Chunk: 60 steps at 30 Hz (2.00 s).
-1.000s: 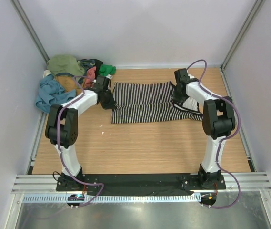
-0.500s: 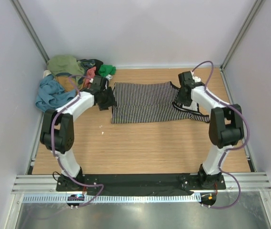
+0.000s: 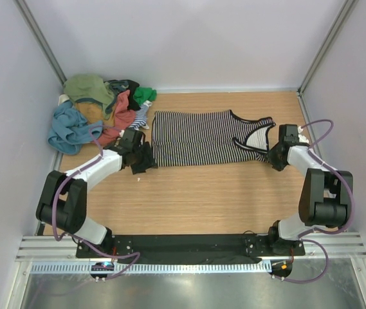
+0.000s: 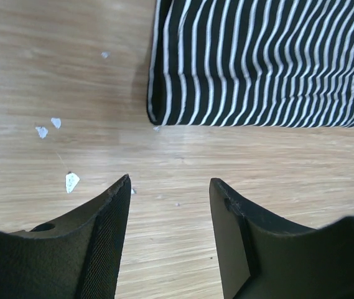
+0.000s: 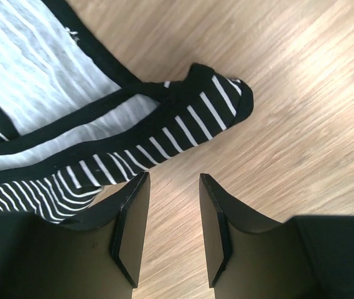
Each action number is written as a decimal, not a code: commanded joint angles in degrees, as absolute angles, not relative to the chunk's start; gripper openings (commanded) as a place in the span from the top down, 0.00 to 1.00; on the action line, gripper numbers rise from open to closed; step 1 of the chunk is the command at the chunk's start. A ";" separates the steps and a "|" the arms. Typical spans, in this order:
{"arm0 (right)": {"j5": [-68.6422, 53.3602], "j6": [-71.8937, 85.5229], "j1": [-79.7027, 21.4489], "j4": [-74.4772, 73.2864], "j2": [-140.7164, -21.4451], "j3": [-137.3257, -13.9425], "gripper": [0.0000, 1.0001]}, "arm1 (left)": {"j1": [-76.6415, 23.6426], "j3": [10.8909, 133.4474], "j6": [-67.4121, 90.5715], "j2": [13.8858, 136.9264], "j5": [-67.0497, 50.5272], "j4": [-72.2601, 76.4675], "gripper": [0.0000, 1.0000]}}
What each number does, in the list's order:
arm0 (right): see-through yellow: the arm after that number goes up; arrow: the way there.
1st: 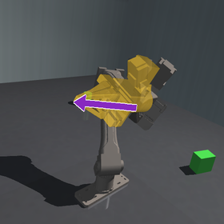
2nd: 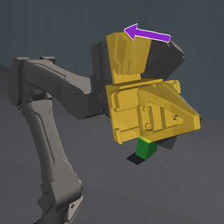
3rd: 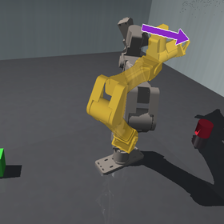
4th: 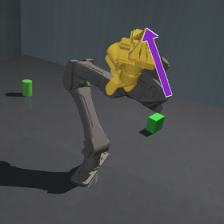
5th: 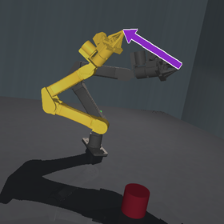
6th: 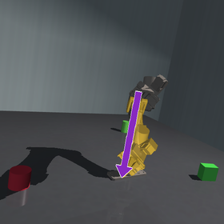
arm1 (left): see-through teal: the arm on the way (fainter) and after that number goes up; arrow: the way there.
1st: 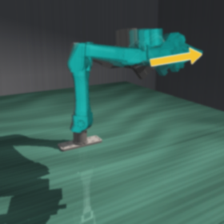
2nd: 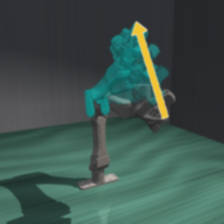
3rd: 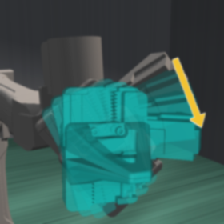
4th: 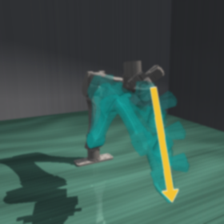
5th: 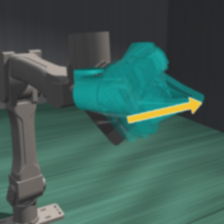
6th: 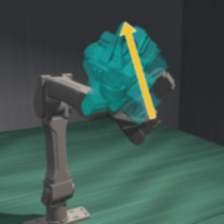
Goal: Fold and stack the tank tops
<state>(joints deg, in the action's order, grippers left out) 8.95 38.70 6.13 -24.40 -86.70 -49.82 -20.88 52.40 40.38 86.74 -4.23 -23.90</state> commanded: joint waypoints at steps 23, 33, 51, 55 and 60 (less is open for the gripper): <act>15.03 43.33 9.40 -13.62 -93.43 -51.77 0.94 | -19.95 48.96 43.06 94.92 -2.99 -10.90 0.49; 15.38 42.36 9.32 -13.80 -92.81 -52.20 0.99 | -19.86 50.10 42.89 95.80 2.10 -12.04 0.57; 18.89 43.33 9.32 -21.44 -83.16 -49.32 0.98 | -18.81 43.16 43.68 86.76 -1.76 -12.83 1.00; 20.21 42.98 9.32 -24.51 -77.10 -46.06 0.97 | -19.94 38.34 44.38 81.13 -2.72 -13.01 1.00; 22.58 43.24 9.40 -30.30 -70.59 -42.28 0.91 | -21.53 33.23 46.05 74.72 -4.04 -14.24 1.00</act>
<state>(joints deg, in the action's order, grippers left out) 17.61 43.05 9.10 -25.98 -74.37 -43.55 -20.93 35.35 44.88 77.52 -3.49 -12.60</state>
